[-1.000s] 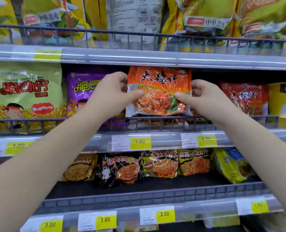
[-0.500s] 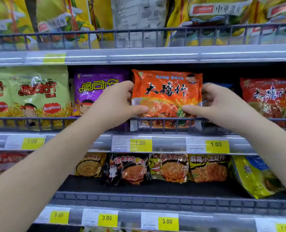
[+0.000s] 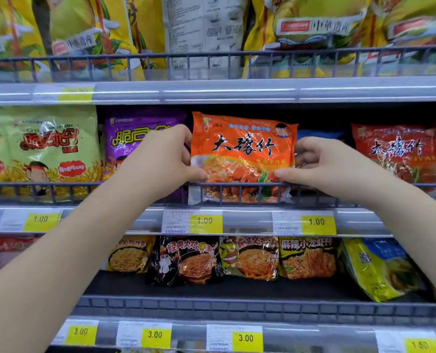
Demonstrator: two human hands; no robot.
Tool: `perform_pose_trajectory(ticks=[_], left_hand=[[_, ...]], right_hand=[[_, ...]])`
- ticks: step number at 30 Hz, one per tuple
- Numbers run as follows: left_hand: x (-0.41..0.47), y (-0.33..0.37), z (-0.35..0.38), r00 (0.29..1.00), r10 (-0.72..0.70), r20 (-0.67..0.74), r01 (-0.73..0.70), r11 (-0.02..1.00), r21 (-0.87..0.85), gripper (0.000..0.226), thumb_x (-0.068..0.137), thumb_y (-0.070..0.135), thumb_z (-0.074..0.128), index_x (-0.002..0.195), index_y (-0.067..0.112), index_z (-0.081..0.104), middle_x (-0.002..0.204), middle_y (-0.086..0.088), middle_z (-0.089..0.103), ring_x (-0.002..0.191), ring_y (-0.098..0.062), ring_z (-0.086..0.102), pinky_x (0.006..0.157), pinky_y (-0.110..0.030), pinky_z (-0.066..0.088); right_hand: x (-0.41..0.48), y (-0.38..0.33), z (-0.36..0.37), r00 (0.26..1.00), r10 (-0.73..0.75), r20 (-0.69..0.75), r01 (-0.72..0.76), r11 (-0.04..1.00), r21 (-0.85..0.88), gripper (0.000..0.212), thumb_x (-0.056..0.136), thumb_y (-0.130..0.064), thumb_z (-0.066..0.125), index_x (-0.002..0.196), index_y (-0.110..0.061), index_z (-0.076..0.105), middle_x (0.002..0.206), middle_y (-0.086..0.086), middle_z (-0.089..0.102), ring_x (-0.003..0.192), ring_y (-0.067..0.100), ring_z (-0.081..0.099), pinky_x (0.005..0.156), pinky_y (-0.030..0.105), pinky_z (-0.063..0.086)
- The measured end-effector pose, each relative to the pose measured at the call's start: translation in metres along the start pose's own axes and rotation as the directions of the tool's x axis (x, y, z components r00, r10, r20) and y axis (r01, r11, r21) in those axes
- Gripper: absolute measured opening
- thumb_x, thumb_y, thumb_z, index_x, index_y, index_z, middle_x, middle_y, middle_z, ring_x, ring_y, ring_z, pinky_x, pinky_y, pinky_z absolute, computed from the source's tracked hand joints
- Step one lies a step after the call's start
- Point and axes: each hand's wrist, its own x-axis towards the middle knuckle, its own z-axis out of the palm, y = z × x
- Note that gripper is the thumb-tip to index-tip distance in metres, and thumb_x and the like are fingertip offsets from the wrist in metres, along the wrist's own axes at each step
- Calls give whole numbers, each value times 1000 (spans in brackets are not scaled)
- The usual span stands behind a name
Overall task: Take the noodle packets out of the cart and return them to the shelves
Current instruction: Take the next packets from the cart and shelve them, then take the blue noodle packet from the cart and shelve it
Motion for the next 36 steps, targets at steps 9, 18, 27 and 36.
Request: perform_pose_trajectory(ticks=[9,18,27,36], left_hand=[[-34,-1,-8,978,36,-207,-88,964,-251,45,81,43,82,118,29,60,96,14,70,85,11,66,70,-1,46],[-69,-7,-9,989,-9,-148,-65,870,-488,42,74,47,80,111,35,64,111,14,71,102,1,70,83,-20,58],[-148,-59,-49,971,-113,-211,-16,849,-528,35,82,41,82,112,33,65,111,7,73,110,-13,70,86,-31,60],[-265,-177,-152,905,-331,-269,160,848,-505,37,81,35,85,113,29,66,110,5,75,106,-11,71,86,-25,58]], right_hand=[[-29,-6,-2,929,-164,-331,221,964,144,29,87,-37,78,113,-38,65,98,-16,74,94,-1,70,89,32,56],[-38,-40,43,936,-322,-144,351,809,472,41,77,-44,77,116,-33,67,104,-10,76,99,9,73,89,34,59],[-42,-94,133,900,-435,-15,300,594,747,41,75,-38,77,114,-31,69,103,-5,78,98,13,74,87,31,59],[-76,-257,258,813,-561,157,190,509,840,45,75,-37,77,117,-24,67,101,-4,77,98,17,74,90,32,59]])
